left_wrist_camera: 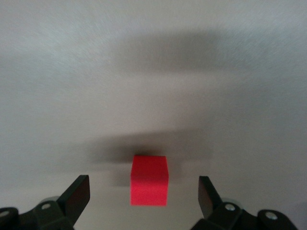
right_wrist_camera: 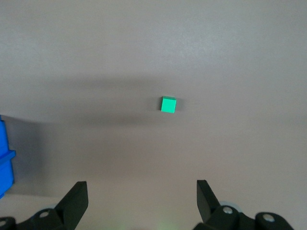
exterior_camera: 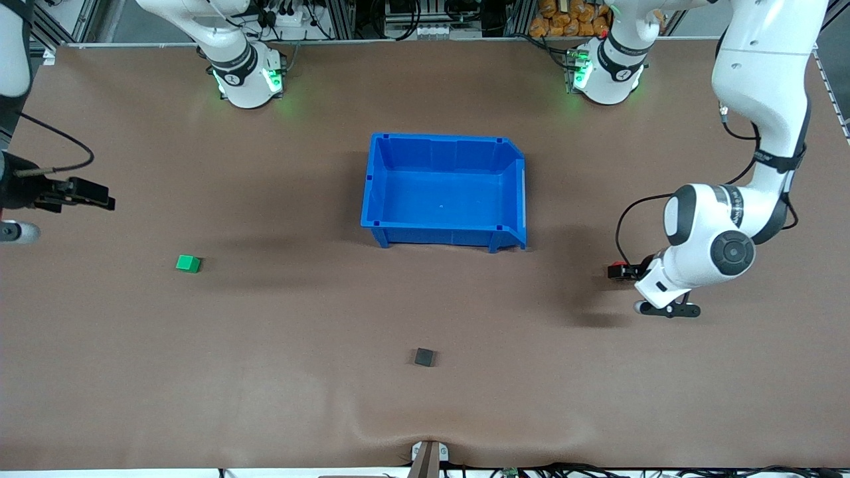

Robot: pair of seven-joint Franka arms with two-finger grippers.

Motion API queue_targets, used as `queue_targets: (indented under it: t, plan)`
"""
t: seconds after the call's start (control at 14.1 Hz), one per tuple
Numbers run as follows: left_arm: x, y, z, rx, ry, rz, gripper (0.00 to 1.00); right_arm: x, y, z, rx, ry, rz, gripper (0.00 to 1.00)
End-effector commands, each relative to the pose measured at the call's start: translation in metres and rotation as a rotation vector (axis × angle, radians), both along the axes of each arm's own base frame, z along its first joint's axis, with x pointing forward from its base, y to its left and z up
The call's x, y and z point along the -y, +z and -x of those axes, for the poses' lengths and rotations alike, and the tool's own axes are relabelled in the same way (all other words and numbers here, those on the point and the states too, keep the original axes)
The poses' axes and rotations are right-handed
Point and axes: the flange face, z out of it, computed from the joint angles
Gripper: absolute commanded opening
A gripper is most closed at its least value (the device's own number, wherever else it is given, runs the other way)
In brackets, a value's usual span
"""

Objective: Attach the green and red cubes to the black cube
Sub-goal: 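Close the left gripper on the red cube while the right gripper lowers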

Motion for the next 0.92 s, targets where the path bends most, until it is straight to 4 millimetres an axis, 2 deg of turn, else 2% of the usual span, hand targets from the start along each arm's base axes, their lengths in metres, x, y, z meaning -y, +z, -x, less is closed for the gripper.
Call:
queue_targets:
  t: [0.0, 0.07, 0.14, 0.21, 0.28, 0.43, 0.5, 0.64, 0.71, 0.78, 0.85]
  plan:
    - [0.002, -0.014, 0.002, -0.005, 0.006, 0.0, 1.0, 0.0, -0.018, -0.015, -0.002, -0.003, 0.017, 1.0]
    - [0.003, -0.016, 0.002, -0.008, 0.006, 0.0, 0.99, -0.001, -0.021, -0.018, 0.01, 0.001, 0.02, 1.0]
    - [0.004, -0.017, 0.001, -0.008, 0.003, -0.001, 0.69, 0.001, -0.034, -0.024, -0.001, 0.002, 0.024, 1.0]
    - [0.004, -0.02, 0.002, -0.014, 0.004, 0.0, 0.43, 0.0, -0.049, -0.028, -0.024, 0.004, 0.024, 1.0]
    - [0.003, -0.022, 0.004, -0.018, 0.006, -0.002, 0.27, 0.002, -0.062, -0.031, -0.046, 0.003, 0.027, 1.0]
    - [0.003, -0.022, 0.004, -0.021, 0.013, -0.003, 0.07, 0.003, -0.079, -0.036, -0.061, 0.003, 0.029, 1.0]
    - [0.003, -0.022, 0.004, -0.023, 0.036, -0.007, 0.0, 0.006, -0.082, -0.04, -0.046, 0.001, 0.03, 1.0]
    - [0.005, -0.018, 0.001, -0.014, 0.107, -0.015, 0.0, 0.009, -0.1, -0.048, -0.045, -0.001, 0.032, 1.0]
    - [0.009, -0.008, -0.005, 0.005, 0.172, -0.017, 0.0, 0.012, -0.115, -0.05, -0.066, -0.003, 0.033, 1.0]
    - [0.015, 0.008, -0.016, 0.042, 0.243, -0.015, 0.0, 0.016, -0.12, -0.051, -0.068, -0.009, 0.033, 1.0]
    - [0.036, 0.024, -0.031, 0.08, 0.309, -0.009, 0.0, 0.018, -0.129, -0.056, -0.061, -0.011, 0.037, 1.0]
